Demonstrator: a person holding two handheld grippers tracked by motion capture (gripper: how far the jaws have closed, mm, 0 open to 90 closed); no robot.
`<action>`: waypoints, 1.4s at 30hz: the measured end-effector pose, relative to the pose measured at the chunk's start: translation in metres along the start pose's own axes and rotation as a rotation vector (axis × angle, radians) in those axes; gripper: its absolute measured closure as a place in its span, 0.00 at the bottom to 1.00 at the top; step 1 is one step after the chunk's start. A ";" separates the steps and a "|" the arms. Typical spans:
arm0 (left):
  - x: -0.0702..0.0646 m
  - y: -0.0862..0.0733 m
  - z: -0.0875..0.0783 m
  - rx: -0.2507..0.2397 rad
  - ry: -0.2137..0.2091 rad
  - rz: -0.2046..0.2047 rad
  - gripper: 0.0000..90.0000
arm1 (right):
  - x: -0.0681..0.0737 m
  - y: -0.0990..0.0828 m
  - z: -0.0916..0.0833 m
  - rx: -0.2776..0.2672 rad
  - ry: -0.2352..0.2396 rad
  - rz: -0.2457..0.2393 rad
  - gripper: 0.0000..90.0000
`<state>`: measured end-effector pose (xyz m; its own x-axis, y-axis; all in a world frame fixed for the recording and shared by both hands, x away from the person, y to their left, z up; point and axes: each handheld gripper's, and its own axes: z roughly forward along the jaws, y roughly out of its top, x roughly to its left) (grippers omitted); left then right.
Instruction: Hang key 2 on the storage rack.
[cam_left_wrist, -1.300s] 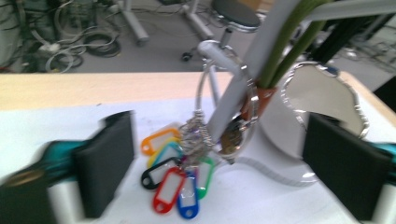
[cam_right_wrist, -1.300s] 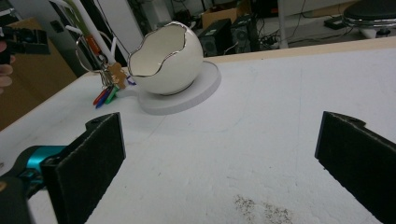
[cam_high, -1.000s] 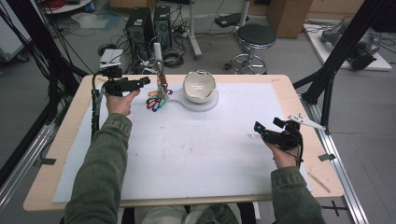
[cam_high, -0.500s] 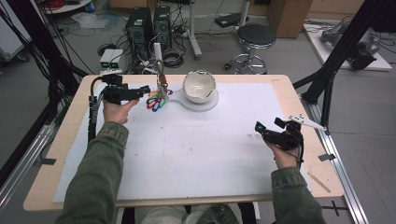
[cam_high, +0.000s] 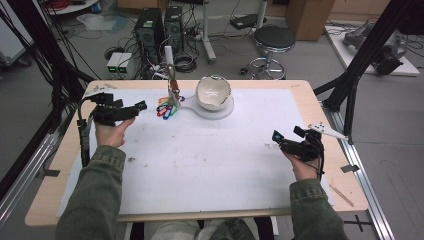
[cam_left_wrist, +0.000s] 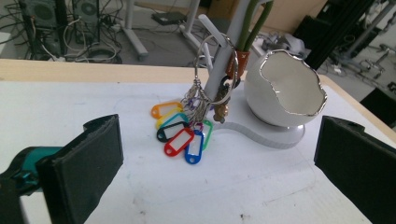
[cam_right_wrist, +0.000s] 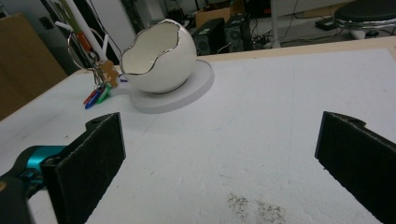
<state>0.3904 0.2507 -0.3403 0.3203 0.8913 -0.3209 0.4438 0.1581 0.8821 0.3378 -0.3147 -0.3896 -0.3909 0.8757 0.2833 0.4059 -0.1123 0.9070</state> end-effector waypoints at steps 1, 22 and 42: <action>0.001 -0.002 -0.004 -0.009 0.007 -0.004 0.02 | 0.000 0.000 0.000 -0.002 0.000 0.000 0.01; 0.016 -0.051 -0.059 -0.072 0.101 -0.001 0.02 | 0.000 -0.001 -0.004 -0.014 -0.036 -0.011 0.01; 0.032 -0.093 -0.091 -0.099 0.176 -0.034 0.02 | 0.001 -0.004 -0.004 -0.002 -0.058 -0.028 0.01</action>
<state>0.2831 0.3033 -0.4010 0.1519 0.9439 -0.2934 0.3650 0.2223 0.9041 0.3324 -0.3157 -0.3914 -0.3533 0.9044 0.2394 0.3936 -0.0885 0.9150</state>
